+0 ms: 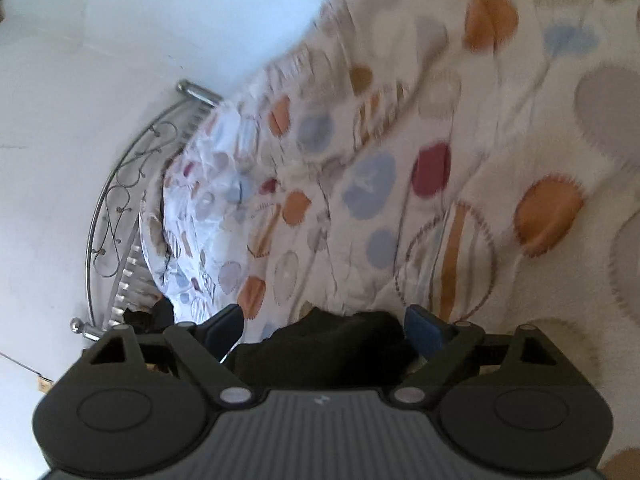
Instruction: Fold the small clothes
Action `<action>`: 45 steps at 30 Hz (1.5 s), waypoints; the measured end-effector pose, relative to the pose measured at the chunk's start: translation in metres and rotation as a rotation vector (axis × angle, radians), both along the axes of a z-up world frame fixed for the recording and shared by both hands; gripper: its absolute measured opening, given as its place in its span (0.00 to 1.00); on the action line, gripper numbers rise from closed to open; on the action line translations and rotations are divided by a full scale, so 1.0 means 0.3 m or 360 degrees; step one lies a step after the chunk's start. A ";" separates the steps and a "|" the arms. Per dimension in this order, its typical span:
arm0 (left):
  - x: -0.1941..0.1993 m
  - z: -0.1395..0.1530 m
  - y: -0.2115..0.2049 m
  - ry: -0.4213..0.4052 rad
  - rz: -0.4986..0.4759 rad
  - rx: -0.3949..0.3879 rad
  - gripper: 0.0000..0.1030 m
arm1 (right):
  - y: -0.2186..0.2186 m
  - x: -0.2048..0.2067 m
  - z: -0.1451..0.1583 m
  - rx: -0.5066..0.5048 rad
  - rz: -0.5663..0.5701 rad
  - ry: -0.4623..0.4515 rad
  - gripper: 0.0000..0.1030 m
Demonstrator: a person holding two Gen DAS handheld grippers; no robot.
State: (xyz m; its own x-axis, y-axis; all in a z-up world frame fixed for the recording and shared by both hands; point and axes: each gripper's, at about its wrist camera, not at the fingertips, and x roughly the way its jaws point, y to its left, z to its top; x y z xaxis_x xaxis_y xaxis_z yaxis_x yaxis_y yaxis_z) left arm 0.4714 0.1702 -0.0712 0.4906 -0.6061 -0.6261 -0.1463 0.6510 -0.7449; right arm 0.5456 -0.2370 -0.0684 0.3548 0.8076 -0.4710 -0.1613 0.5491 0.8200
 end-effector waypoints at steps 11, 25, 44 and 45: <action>-0.022 0.220 -0.144 -0.0869 -0.0224 0.0393 0.25 | 0.116 -0.105 0.221 -0.0217 0.0009 -0.0839 0.20; -0.057 0.226 -0.128 -0.0606 0.0203 0.0827 0.86 | 0.134 -0.223 0.263 -0.0790 -0.0242 -0.1068 0.77; -0.946 0.531 -0.319 -0.1116 0.0362 0.1112 0.99 | 0.065 -1.121 0.459 -0.0871 -0.0505 -0.1492 1.00; -0.994 0.519 -0.327 -0.1127 0.0372 0.1127 0.99 | 0.062 -1.167 0.446 -0.0877 -0.0508 -0.1492 1.00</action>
State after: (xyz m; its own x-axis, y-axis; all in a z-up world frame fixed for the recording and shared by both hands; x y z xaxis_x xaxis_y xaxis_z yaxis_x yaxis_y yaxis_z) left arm 0.1732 0.0722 0.0844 0.9446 -0.0521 -0.3241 -0.0025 0.9862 -0.1658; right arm 0.1955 -0.2183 0.0653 0.9077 0.3818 -0.1743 -0.3727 0.9242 0.0834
